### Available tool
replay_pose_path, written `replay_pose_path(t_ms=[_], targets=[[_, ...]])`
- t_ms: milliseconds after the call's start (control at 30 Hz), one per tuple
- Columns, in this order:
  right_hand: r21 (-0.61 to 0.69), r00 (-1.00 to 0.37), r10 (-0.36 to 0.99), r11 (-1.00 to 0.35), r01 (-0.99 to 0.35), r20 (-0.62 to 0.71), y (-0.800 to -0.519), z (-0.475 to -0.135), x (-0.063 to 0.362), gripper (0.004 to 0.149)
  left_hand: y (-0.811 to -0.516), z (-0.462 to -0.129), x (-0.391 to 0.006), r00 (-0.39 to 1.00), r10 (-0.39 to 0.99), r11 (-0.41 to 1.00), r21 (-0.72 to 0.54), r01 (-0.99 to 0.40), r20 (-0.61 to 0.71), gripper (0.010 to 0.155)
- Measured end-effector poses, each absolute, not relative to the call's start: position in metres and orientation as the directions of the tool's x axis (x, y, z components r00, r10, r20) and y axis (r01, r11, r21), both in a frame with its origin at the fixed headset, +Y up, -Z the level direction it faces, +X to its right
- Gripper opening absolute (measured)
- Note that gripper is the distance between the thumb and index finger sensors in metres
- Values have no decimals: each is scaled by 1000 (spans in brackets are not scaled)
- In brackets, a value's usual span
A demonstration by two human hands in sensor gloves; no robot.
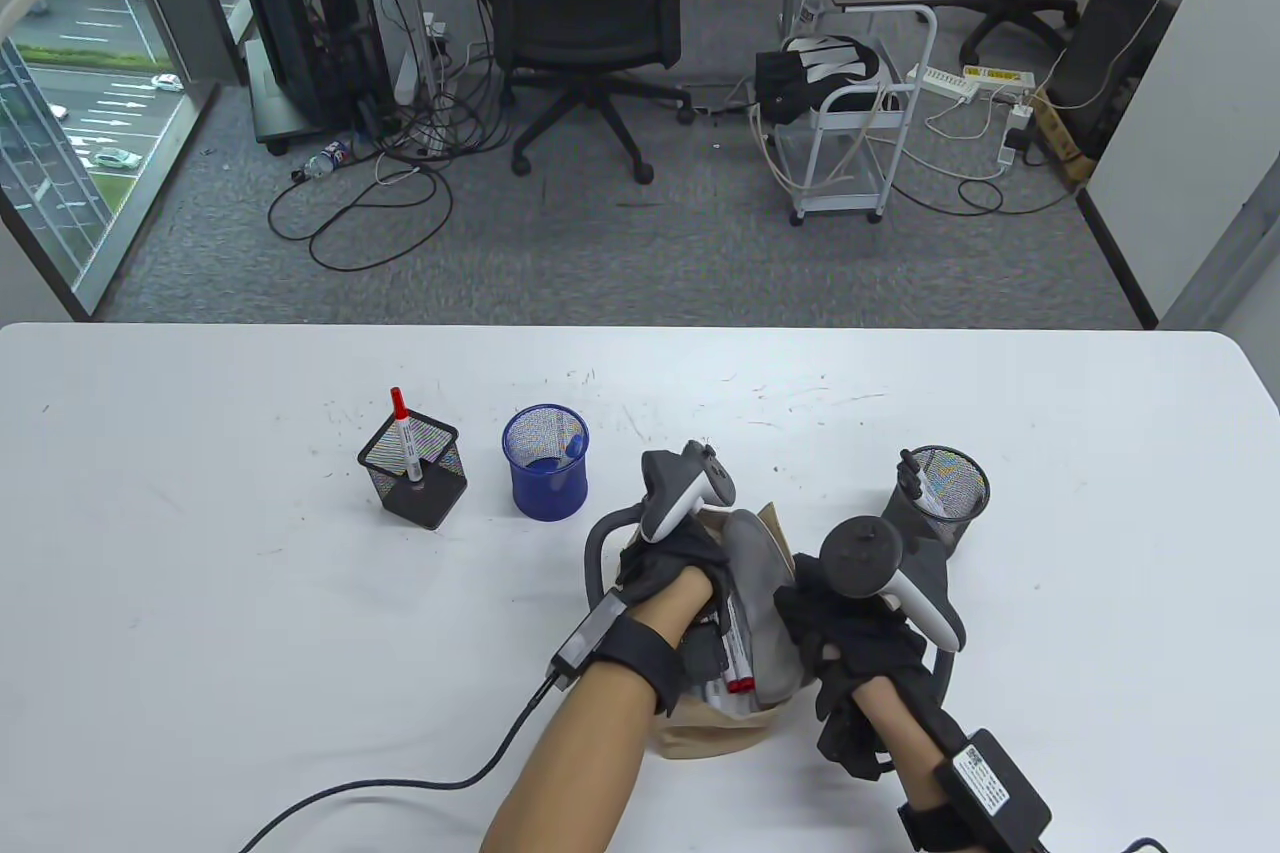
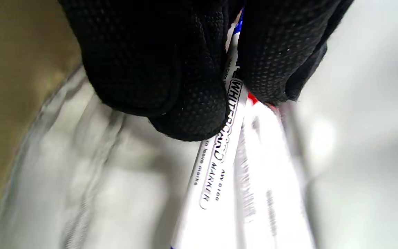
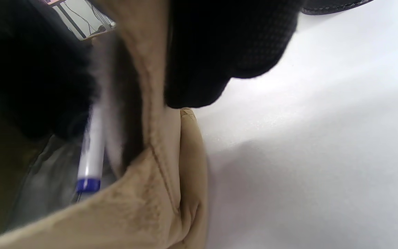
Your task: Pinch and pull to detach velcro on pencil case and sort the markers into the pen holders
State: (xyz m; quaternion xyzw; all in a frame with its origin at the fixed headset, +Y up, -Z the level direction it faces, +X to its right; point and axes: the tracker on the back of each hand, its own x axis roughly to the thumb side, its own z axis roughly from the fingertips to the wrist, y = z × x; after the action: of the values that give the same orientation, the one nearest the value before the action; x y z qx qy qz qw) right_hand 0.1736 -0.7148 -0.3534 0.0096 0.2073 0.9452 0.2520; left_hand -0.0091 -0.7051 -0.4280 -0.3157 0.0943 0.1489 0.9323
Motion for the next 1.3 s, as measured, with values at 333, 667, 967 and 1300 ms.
replay_pose_path(t_ms=[333,667,967,1300], targets=[[395,-875,477,-790,-469,-87,-715,-354,174,58,-590,-450,-106,731,617,770,31,-637,-292,55],[397,-872,482,-786,-475,-89,-715,-354,174,58,-593,-464,-174,686,620,782,236,-576,-381,53],[400,-870,484,-782,-478,-93,-715,-354,174,58,-597,-465,-162,751,538,842,196,-503,-383,62],[395,-875,477,-790,-470,-87,-715,-354,173,58,-571,-433,-83,852,447,878,-49,-477,-273,57]])
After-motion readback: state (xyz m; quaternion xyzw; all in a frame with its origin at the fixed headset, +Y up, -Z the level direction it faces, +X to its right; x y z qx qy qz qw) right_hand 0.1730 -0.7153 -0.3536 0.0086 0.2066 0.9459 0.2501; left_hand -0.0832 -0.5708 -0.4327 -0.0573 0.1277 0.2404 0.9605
